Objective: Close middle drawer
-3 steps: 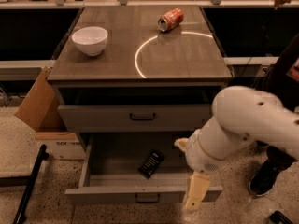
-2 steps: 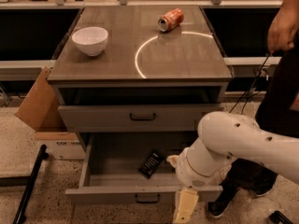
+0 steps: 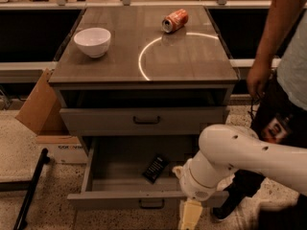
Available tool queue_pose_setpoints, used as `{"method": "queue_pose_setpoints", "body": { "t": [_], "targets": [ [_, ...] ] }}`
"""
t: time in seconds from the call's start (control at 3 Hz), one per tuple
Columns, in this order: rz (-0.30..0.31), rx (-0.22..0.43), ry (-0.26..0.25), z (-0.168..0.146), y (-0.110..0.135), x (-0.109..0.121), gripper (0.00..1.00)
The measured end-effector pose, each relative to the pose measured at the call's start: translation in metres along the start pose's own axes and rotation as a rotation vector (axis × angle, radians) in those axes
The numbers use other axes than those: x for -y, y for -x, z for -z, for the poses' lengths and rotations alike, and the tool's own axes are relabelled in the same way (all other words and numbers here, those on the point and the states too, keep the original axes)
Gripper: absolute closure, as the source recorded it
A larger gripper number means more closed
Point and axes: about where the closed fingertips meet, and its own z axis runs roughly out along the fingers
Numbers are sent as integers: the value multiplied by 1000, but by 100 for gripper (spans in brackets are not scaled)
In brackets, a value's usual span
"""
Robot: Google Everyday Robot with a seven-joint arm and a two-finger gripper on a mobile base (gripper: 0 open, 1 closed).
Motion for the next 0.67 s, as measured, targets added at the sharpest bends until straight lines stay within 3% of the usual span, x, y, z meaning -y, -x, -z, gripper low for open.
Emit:
{"method": "queue_pose_setpoints", "body": {
  "t": [0.67],
  "targets": [
    [-64,-45,44,-65,-37,0,0]
  ]
}}
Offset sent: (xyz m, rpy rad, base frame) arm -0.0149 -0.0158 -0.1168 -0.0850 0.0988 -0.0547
